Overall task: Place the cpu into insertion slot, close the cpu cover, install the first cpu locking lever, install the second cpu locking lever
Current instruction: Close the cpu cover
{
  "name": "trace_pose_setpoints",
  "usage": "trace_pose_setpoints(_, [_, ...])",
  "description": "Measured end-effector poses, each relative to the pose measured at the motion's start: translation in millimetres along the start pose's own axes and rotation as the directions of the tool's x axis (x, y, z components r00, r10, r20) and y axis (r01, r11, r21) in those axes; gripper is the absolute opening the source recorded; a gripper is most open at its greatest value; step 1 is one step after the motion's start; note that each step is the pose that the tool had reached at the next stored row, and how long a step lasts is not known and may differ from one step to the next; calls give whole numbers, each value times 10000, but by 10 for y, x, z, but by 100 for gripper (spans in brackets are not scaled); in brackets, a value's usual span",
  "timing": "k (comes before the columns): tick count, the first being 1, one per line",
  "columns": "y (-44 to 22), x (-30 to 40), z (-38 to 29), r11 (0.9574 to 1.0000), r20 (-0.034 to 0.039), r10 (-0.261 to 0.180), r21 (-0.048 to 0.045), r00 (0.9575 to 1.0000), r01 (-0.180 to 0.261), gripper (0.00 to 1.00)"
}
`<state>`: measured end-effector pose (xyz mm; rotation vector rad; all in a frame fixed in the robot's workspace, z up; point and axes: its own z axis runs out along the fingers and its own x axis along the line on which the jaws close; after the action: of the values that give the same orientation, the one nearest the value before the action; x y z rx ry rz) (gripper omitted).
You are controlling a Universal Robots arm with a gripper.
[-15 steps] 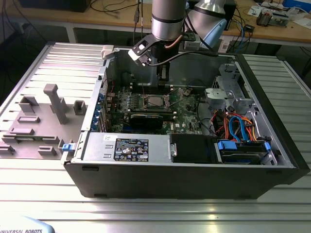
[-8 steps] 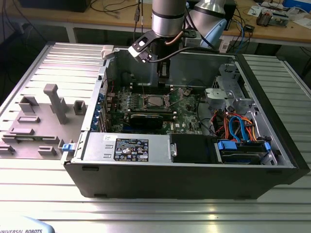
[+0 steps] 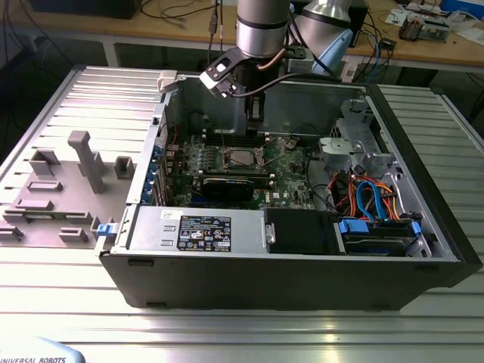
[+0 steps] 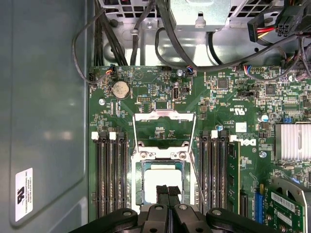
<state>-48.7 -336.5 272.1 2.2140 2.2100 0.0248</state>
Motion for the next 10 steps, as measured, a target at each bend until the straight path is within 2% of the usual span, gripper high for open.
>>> trace_pose_setpoints(10, [92, 0, 3, 10000, -2, 0, -1, 10000, 0, 11])
